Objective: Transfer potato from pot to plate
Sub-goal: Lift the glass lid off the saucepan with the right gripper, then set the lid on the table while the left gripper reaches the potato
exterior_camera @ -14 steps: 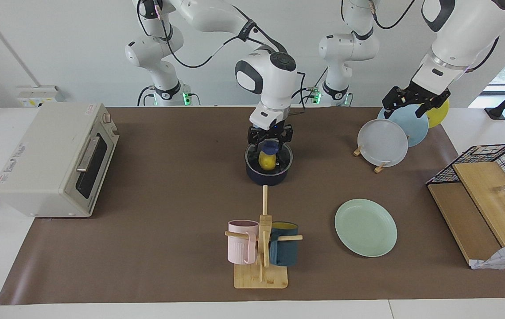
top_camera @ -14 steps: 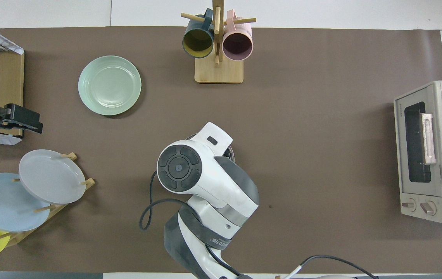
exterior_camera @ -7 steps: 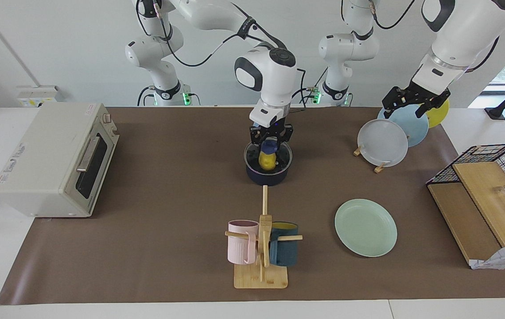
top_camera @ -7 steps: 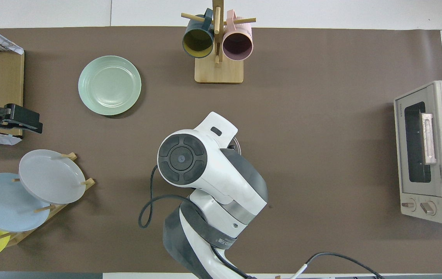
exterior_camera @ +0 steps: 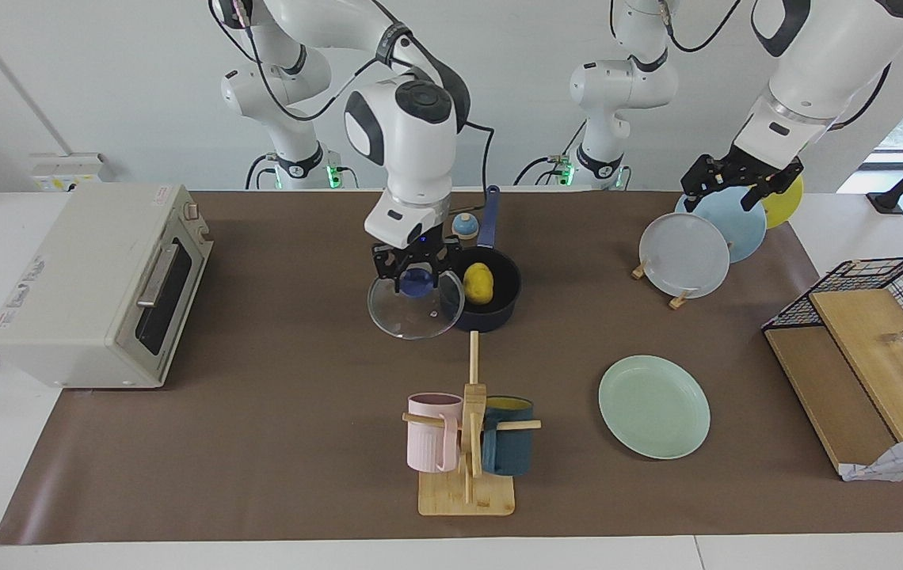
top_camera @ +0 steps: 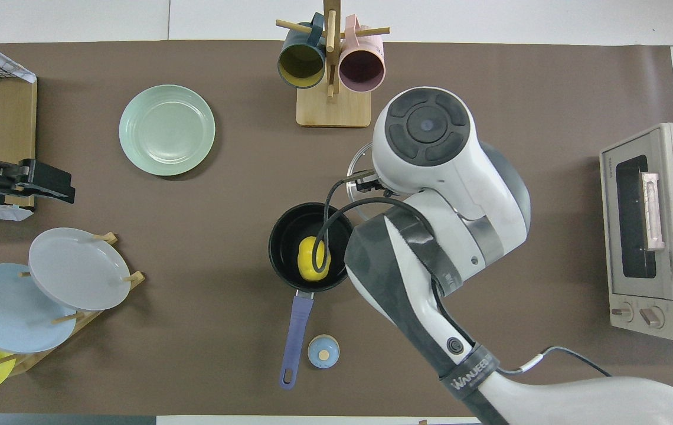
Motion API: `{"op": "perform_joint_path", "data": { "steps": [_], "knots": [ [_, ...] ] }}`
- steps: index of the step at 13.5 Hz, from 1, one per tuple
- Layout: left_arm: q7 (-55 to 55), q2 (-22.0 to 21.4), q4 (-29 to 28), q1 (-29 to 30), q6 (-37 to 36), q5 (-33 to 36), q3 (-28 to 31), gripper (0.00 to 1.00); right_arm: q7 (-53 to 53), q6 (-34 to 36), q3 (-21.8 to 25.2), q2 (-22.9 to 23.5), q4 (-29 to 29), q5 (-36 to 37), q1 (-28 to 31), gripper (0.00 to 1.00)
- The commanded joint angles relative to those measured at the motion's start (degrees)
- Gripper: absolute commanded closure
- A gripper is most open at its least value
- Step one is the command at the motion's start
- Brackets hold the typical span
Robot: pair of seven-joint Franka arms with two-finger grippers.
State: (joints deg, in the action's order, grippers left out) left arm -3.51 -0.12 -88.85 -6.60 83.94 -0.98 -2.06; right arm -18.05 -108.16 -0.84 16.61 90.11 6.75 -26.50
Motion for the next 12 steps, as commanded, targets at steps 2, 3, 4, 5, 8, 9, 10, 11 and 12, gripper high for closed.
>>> {"op": "perform_joint_path", "data": {
  "steps": [2,3,4,5,8,9,10,11,12],
  "knots": [
    [-9.46,-4.97,-10.35,-9.8,7.35,0.63,0.04,0.0,8.88,0.06,-0.83,-1.31,3.3,0.37,7.75,0.46],
    [-14.11,-4.8,-12.47,-13.49,10.69,0.54,0.04,0.0,11.43,-0.56,-0.91,-1.93,5.24,0.28,10.04,0.46],
    [-19.03,-4.28,-14.31,-17.09,13.68,0.54,-0.04,0.0,13.72,-1.26,-0.91,-2.63,7.26,0.28,11.98,0.46],
    [-23.95,-3.93,-17.29,-20.26,17.88,0.54,-0.05,0.0,15.31,-1.79,-0.91,-3.25,8.93,0.19,13.3,0.46],
    [-36.61,2.11,-20.22,-28.0,27.21,0.45,-0.05,0.0,19.27,-7.22,-0.91,-5.18,15.43,-0.59,16.99,0.46],
    [-39.88,4.84,-20.22,-29.42,30.72,0.45,-0.05,0.0,20.32,-9.85,-0.91,-6.06,18.41,-1.12,18.31,0.46],
    [-41.13,6.78,-20.22,-30.13,32.67,0.45,-0.05,0.0,20.77,-12.84,-0.91,-6.76,21.31,-1.56,19.37,0.46],
    [-41.31,7.84,-20.31,-30.4,33.74,0.45,-0.05,0.0,21.47,-16.43,-0.91,-7.81,24.73,-1.74,19.73,0.46],
    [-41.4,8.81,-20.31,-30.49,34.18,0.45,-0.05,0.0,21.74,-19.43,-0.83,-8.69,27.9,-1.74,19.82,0.46]
  ]
}}
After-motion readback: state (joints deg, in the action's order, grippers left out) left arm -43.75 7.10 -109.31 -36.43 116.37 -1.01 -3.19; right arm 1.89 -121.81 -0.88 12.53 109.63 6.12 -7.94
